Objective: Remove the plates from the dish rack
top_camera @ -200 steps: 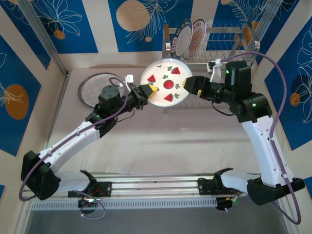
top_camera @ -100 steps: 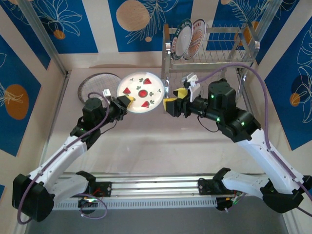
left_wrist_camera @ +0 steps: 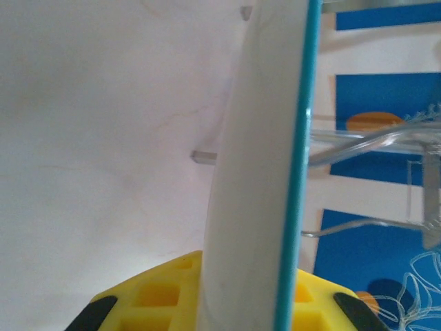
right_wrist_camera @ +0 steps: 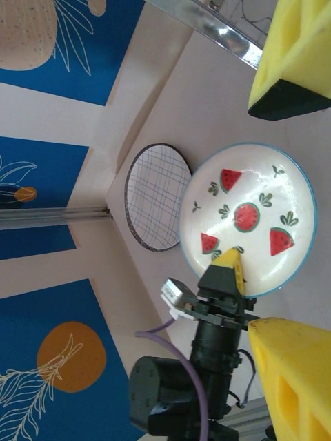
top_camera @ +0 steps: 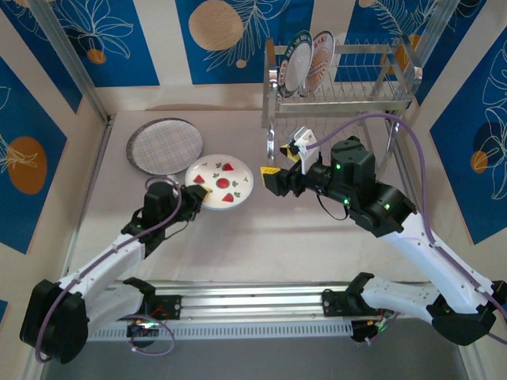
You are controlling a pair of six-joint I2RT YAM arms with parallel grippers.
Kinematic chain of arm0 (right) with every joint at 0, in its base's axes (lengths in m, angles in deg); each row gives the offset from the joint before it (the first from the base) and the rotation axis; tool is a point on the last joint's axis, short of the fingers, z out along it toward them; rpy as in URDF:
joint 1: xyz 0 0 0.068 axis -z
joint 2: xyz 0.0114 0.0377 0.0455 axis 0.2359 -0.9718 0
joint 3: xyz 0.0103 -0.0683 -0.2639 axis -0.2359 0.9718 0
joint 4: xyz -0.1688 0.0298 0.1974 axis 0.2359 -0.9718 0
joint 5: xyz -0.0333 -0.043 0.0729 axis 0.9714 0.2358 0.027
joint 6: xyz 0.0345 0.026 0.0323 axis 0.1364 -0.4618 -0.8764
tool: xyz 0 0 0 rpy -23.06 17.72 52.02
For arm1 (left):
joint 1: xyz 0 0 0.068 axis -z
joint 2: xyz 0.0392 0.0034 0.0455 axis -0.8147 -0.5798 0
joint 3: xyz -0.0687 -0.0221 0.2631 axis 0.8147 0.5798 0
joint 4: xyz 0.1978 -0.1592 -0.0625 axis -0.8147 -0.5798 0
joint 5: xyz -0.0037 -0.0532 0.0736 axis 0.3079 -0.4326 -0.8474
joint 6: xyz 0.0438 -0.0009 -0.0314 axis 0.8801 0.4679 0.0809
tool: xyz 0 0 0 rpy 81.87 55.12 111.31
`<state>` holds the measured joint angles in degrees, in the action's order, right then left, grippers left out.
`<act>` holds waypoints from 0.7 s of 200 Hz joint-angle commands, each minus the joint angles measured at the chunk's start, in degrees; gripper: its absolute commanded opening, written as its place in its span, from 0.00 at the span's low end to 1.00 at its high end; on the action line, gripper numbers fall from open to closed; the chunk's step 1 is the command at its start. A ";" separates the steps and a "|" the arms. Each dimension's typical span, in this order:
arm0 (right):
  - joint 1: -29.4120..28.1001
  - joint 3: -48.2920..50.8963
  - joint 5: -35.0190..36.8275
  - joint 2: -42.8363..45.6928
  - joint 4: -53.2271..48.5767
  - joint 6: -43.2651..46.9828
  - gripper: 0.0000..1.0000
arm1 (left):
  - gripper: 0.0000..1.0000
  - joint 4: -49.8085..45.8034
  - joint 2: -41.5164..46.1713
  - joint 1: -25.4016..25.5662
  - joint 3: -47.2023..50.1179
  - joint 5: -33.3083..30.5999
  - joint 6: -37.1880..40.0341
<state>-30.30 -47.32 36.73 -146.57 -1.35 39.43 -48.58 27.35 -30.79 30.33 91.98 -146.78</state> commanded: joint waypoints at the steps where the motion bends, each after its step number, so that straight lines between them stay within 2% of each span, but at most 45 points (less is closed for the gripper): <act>1: -0.52 1.05 0.98 0.85 1.94 1.57 0.77 | 0.06 13.97 -1.45 -0.58 1.95 -3.59 1.03; 68: -0.57 2.35 1.12 1.41 1.62 0.69 0.77 | 0.06 31.38 -17.23 -0.61 5.64 -4.30 0.78; 140: -0.33 2.72 1.75 1.59 1.16 0.28 0.78 | 0.06 38.99 -26.86 -0.63 5.23 -2.43 1.39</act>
<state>-30.56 -45.17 37.41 -145.74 -0.63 39.95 -21.43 1.64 -30.84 36.45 88.20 -146.39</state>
